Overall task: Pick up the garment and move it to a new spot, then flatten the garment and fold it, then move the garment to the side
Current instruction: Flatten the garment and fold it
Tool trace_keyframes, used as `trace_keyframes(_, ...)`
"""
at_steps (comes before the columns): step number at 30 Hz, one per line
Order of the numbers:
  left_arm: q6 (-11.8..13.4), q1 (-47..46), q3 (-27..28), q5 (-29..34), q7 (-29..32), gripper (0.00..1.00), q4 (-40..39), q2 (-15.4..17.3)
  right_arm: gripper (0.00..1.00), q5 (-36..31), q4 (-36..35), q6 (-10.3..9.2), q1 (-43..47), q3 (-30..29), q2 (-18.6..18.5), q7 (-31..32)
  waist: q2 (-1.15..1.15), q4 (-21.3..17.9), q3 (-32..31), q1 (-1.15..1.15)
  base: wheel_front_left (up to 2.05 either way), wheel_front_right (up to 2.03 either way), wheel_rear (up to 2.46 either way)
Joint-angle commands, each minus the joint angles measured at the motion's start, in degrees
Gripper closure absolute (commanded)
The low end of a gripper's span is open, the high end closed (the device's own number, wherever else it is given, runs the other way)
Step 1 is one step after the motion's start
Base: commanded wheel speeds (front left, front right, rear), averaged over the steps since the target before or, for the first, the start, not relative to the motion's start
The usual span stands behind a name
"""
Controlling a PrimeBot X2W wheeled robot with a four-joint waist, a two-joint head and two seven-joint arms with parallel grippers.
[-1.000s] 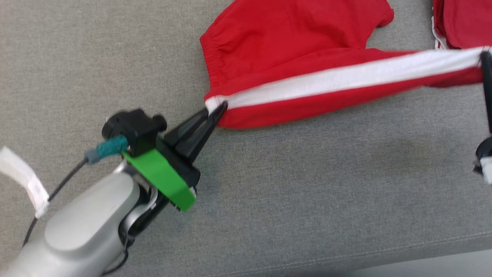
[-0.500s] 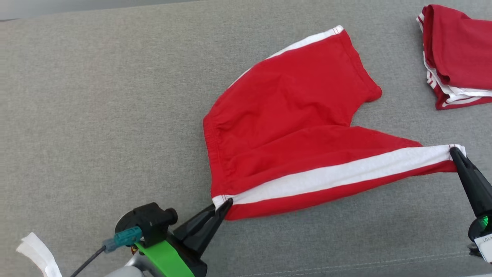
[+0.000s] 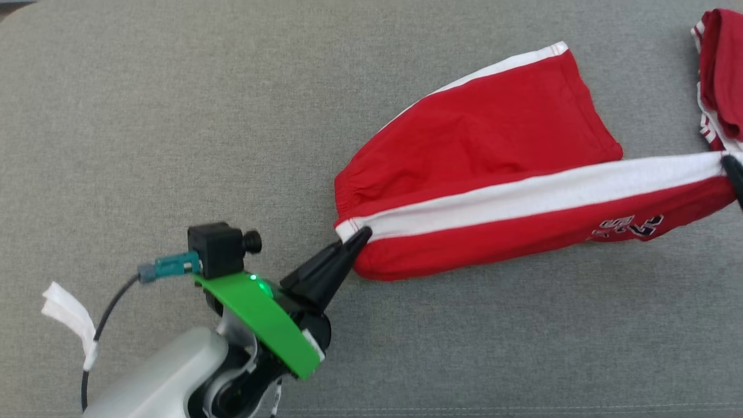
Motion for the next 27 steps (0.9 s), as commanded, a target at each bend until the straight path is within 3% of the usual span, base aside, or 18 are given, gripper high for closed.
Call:
trace_keyframes(1,-0.7,-2.0,1.0,-2.3,1.1,1.00,1.2,-0.8,1.00,-0.6,1.2,-0.01,-2.8,-0.3,-0.8,1.0,0.00,1.9,2.7,0.00,0.00,0.00,0.00)
trace_keyframes(7,-2.9,-9.4,4.3,-8.9,5.9,1.00,7.0,-4.7,1.00,-2.1,6.9,-0.02,-15.7,1.9,-2.1,6.7,0.00,3.1,6.9,0.00,0.00,0.00,0.00)
trace_keyframes(9,-2.6,-11.6,5.1,-9.9,6.7,1.00,9.2,-5.9,1.00,-2.7,9.0,-0.02,-20.2,3.0,-2.0,8.6,0.00,3.5,8.1,0.00,0.00,0.00,0.00)
trace_keyframes(17,-1.2,-18.6,5.7,-9.0,8.4,1.00,17.7,-9.2,1.00,-7.2,16.9,-0.02,-36.7,10.2,-1.3,15.7,0.00,5.0,12.3,0.00,0.00,0.00,0.00)
trace_keyframes(25,-2.5,-23.1,4.4,-6.2,7.9,1.00,24.2,-12.8,1.00,-10.1,25.7,-0.01,-47.0,16.1,0.3,18.8,0.00,7.3,14.6,0.00,0.00,0.00,0.00)
trace_keyframes(26,-2.5,-23.4,4.2,-5.9,7.8,1.00,25.1,-13.2,0.93,-10.3,26.6,-0.02,-47.7,16.7,0.6,18.6,0.00,7.4,14.7,0.00,0.00,0.00,0.00)
trace_keyframes(27,-2.5,-24.0,4.0,-5.2,7.4,1.00,26.1,-13.6,0.79,-10.4,27.5,-0.02,-48.5,17.4,0.9,18.3,0.00,7.5,14.7,0.00,0.00,0.00,0.00)
